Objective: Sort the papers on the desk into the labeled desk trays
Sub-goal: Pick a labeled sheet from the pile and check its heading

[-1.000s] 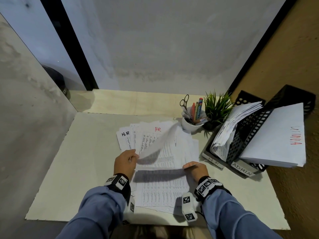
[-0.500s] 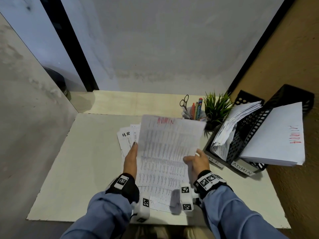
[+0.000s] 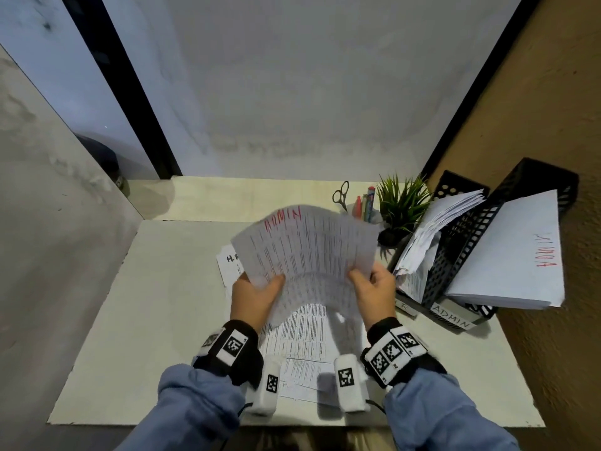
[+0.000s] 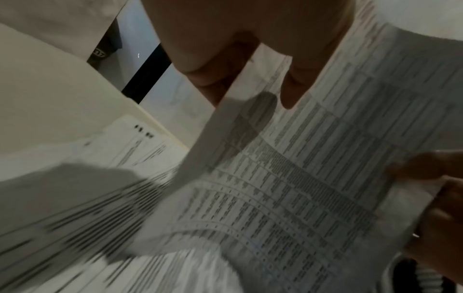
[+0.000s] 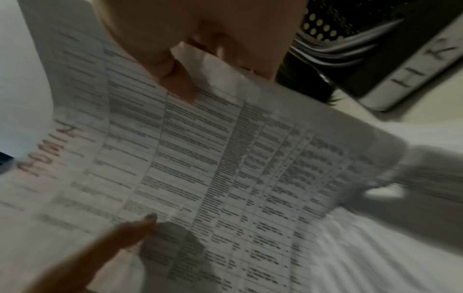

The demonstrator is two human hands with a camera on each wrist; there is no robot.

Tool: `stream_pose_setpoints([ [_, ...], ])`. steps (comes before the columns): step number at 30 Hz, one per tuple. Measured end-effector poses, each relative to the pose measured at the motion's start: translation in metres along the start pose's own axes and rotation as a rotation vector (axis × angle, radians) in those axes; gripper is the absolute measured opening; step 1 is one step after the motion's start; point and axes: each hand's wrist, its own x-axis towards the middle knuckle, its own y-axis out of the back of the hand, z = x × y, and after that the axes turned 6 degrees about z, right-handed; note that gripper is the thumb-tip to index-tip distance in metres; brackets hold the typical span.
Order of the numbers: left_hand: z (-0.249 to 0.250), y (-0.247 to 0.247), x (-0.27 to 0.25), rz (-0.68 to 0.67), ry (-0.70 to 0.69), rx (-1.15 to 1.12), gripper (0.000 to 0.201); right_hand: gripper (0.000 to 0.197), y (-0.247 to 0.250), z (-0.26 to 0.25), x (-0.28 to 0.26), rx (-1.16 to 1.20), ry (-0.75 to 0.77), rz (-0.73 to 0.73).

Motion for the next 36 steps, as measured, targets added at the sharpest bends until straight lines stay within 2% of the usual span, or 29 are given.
stream_pose_setpoints([
  [3, -0.019, -0.001, -0.007, -0.064, 0.094, 0.085, 0.014, 0.014, 0.0, 0.035, -0.002, -0.205, -0.143, -0.052],
  [6, -0.011, -0.001, -0.008, -0.122, 0.039, 0.113, 0.004, 0.011, 0.006, 0.038, 0.0, -0.203, -0.165, -0.057],
  [8, 0.005, -0.004, -0.006, -0.182, -0.061, 0.146, 0.008, 0.012, 0.016, 0.021, 0.003, -0.165, -0.12, -0.05],
  [12, 0.044, -0.016, -0.007, -0.266, -0.238, 0.226, 0.039, 0.013, 0.05, -0.018, 0.013, -0.118, 0.072, -0.003],
  [14, 0.07, -0.029, -0.013, -0.3, -0.343, 0.218, 0.046, 0.027, 0.078, -0.037, 0.019, -0.096, 0.18, 0.043],
  [16, 0.094, -0.046, -0.021, -0.323, -0.422, 0.185, 0.048, 0.03, 0.111, -0.048, 0.028, -0.157, 0.296, 0.193],
  [18, 0.111, -0.068, -0.029, -0.338, -0.477, 0.142, 0.047, 0.031, 0.144, -0.053, 0.037, -0.314, 0.376, 0.471],
  [19, 0.118, -0.079, -0.034, -0.344, -0.511, 0.129, 0.046, 0.035, 0.16, -0.054, 0.042, -0.398, 0.366, 0.628],
  [21, 0.13, -0.104, -0.046, -0.355, -0.594, 0.124, 0.039, 0.053, 0.189, -0.052, 0.048, -0.499, 0.138, 0.849],
  [22, 0.134, -0.116, -0.052, -0.353, -0.649, 0.113, 0.038, 0.064, 0.201, -0.05, 0.051, -0.517, -0.026, 0.859],
  [24, 0.143, -0.141, -0.065, -0.33, -0.77, 0.1, 0.036, 0.076, 0.22, -0.038, 0.058, -0.461, -0.278, 0.768],
  [26, 0.141, -0.166, -0.073, -0.317, -0.84, 0.117, 0.015, 0.06, 0.228, -0.024, 0.063, -0.331, -0.338, 0.685],
  [27, 0.14, -0.178, -0.076, -0.318, -0.853, 0.152, 0.017, 0.049, 0.23, -0.02, 0.064, -0.274, -0.317, 0.662],
  [29, 0.135, -0.201, -0.082, -0.355, -0.869, 0.207, 0.035, 0.035, 0.23, -0.019, 0.064, -0.207, -0.262, 0.612],
  [33, 0.121, -0.236, -0.095, -0.412, -0.884, 0.298, 0.062, 0.019, 0.229, -0.03, 0.061, -0.221, -0.053, 0.527],
  [36, 0.111, -0.254, -0.102, -0.46, -0.824, 0.413, 0.071, 0.014, 0.23, -0.045, 0.059, -0.258, 0.109, 0.51],
])
